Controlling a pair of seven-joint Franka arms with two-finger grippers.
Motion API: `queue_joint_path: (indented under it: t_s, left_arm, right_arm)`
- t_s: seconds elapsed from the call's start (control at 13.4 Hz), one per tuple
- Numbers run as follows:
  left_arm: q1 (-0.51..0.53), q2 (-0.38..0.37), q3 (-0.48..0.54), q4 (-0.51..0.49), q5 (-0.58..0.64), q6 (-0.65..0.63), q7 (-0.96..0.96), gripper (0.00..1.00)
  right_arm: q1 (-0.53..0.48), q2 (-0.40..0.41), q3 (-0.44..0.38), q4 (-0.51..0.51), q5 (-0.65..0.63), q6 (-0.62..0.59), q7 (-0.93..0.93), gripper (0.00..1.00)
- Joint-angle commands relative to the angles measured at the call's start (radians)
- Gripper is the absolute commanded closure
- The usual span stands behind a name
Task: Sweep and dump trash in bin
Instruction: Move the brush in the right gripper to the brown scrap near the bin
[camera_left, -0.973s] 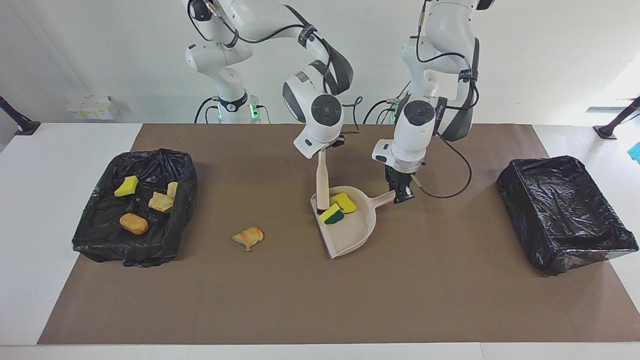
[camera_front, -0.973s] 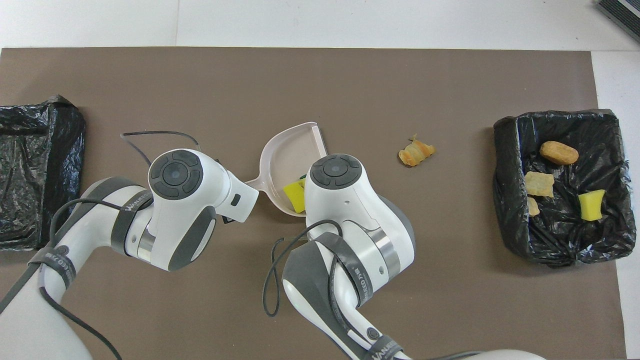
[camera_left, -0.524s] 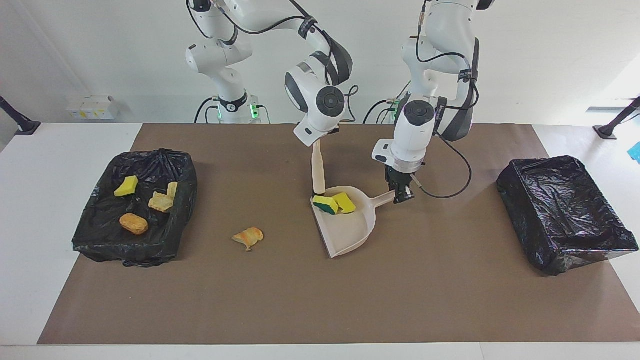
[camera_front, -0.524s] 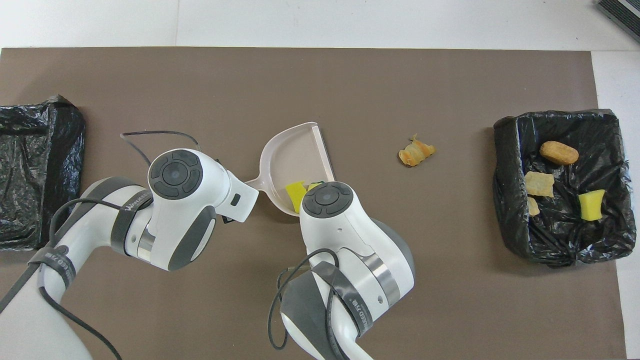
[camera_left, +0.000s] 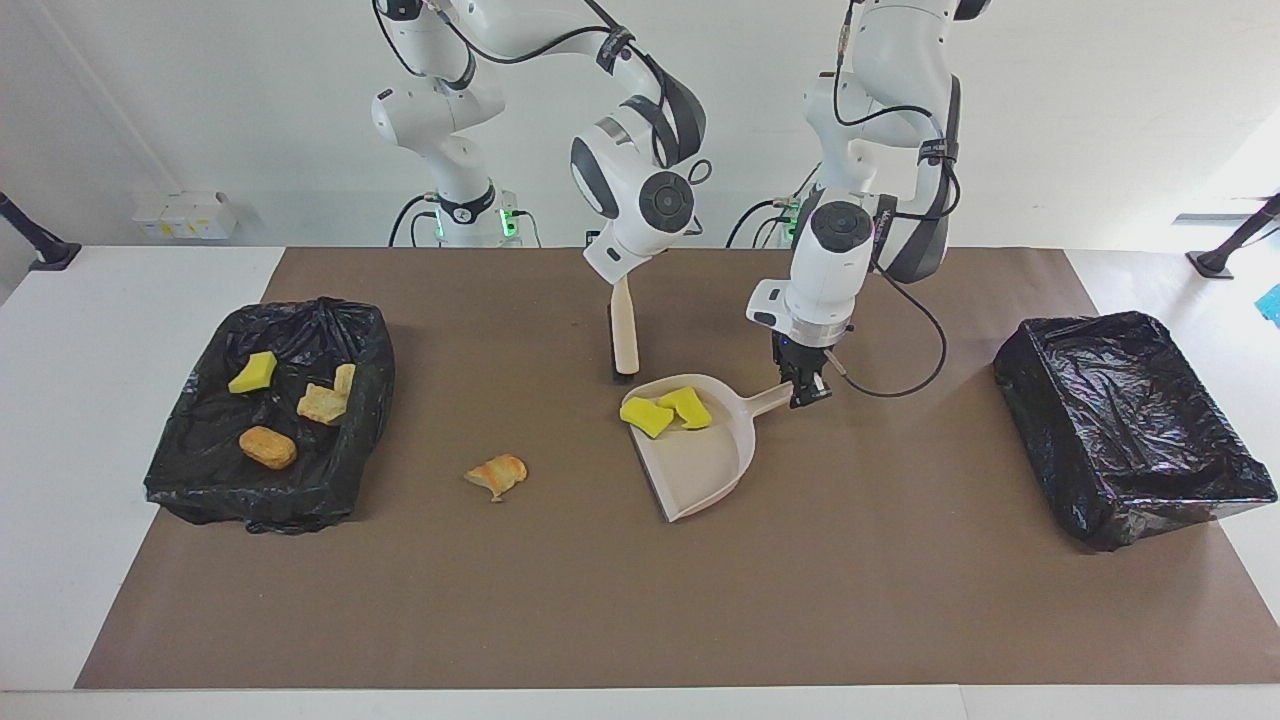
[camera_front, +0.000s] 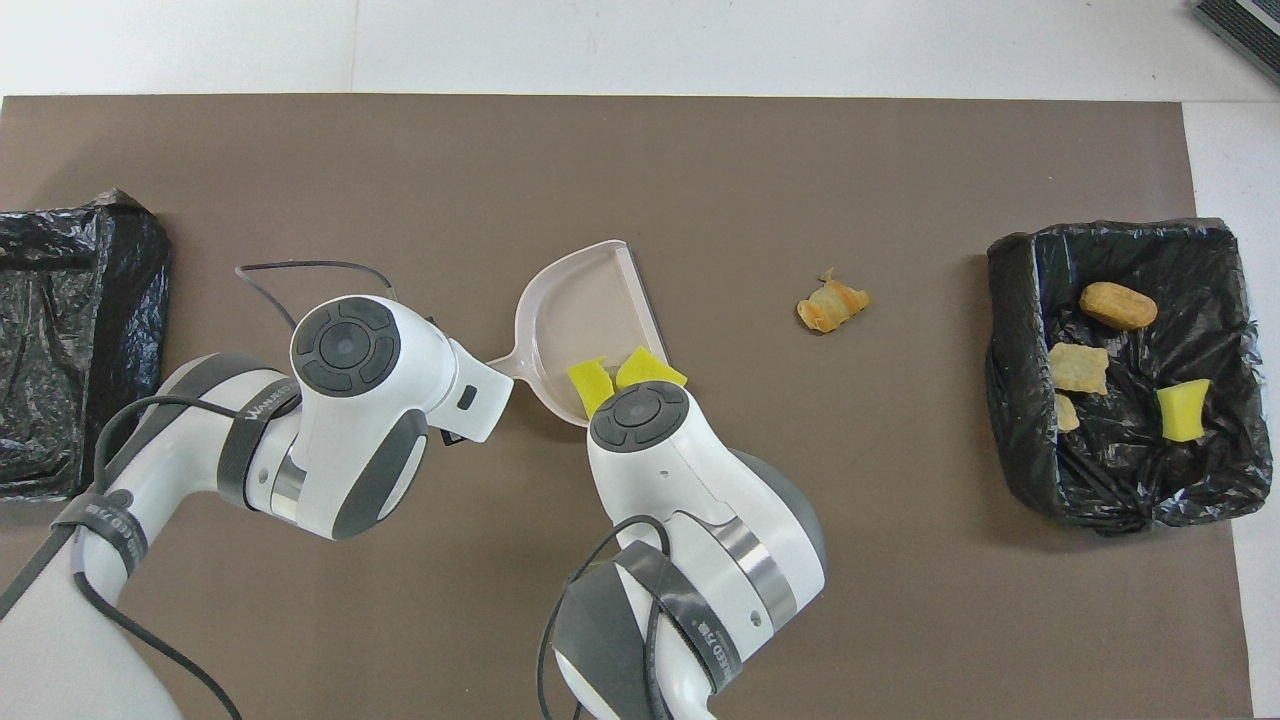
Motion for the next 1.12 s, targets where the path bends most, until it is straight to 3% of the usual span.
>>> queue_joint_path:
  t_s: [0.0, 0.22, 0.45, 0.67, 1.05]
  left_arm:
    - [0.011, -0.006, -0.002, -0.001, -0.01, -0.002, 0.001, 1.0]
    - [0.012, -0.006, -0.002, 0.0, -0.012, -0.002, -0.003, 1.0]
    - [0.028, 0.006, -0.002, 0.02, -0.015, -0.013, -0.008, 1.0]
    - [0.023, 0.008, -0.004, 0.023, -0.015, -0.014, -0.008, 1.0]
    - [-0.003, 0.002, -0.007, 0.032, -0.029, -0.102, -0.02, 1.0]
  right_arm:
    - [-0.02, -0.063, -0.008, -0.013, -0.036, -0.071, -0.012, 1.0]
    - [-0.144, -0.054, -0.008, 0.005, -0.146, -0.118, -0.01, 1.0]
    - [-0.27, -0.011, -0.005, 0.049, -0.369, -0.126, -0.048, 1.0]
    - [-0.31, 0.027, -0.008, 0.103, -0.52, -0.131, -0.153, 1.0]
    - [-0.447, 0.067, -0.008, 0.097, -0.596, 0.094, -0.357, 1.0]
